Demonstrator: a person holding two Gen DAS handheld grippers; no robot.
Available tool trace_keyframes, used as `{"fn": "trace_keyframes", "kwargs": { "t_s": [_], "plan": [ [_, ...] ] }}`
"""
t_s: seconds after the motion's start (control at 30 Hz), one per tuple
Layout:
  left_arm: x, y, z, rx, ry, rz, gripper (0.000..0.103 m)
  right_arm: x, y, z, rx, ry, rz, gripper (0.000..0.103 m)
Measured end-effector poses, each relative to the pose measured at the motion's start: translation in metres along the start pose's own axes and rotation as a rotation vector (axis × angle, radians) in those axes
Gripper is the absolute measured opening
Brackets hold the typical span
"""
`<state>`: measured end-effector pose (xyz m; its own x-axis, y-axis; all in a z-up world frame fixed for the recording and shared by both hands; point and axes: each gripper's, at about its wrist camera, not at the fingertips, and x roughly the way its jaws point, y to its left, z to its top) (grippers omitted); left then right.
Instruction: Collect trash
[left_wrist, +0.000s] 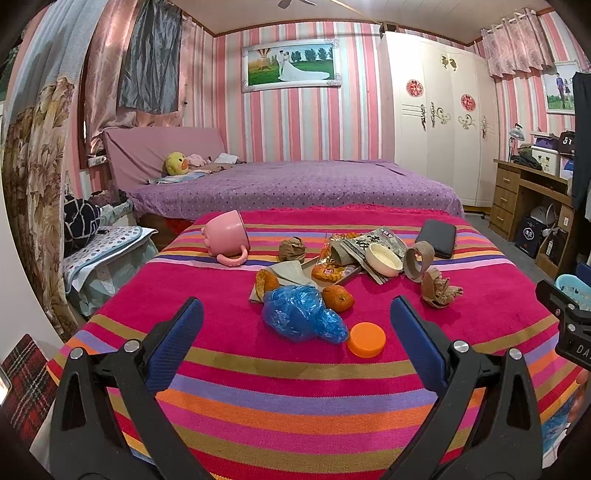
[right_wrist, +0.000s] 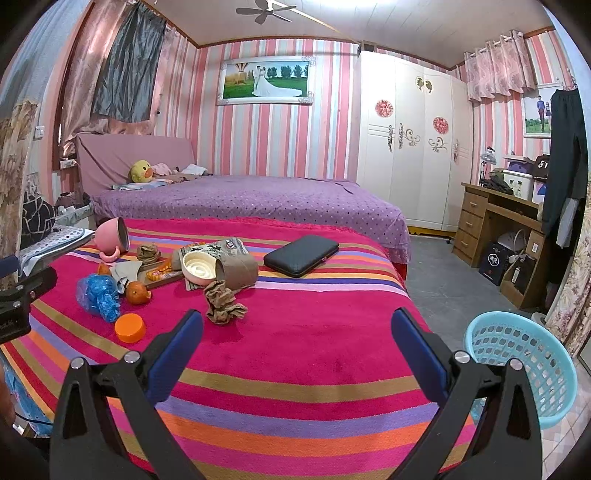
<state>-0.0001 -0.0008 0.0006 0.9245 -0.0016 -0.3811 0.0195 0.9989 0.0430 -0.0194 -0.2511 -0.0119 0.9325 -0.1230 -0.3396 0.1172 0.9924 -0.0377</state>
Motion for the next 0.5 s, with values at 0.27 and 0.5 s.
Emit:
{"fn": "trace_keyframes", "kwargs": {
  "t_s": [0.27, 0.5],
  "plan": [
    [0.0002, -0.0018, -0.0005, 0.001, 0.002, 0.000, 0.098, -0.0001, -0.0003, 0.0001, -0.001, 0.000, -0.001, 0.099],
    [0.0004, -0.0014, -0.0006, 0.000, 0.003, 0.001, 0.098, 0.0002, 0.0002, 0.0000, -0.002, 0.000, -0.001, 0.099]
  ]
}}
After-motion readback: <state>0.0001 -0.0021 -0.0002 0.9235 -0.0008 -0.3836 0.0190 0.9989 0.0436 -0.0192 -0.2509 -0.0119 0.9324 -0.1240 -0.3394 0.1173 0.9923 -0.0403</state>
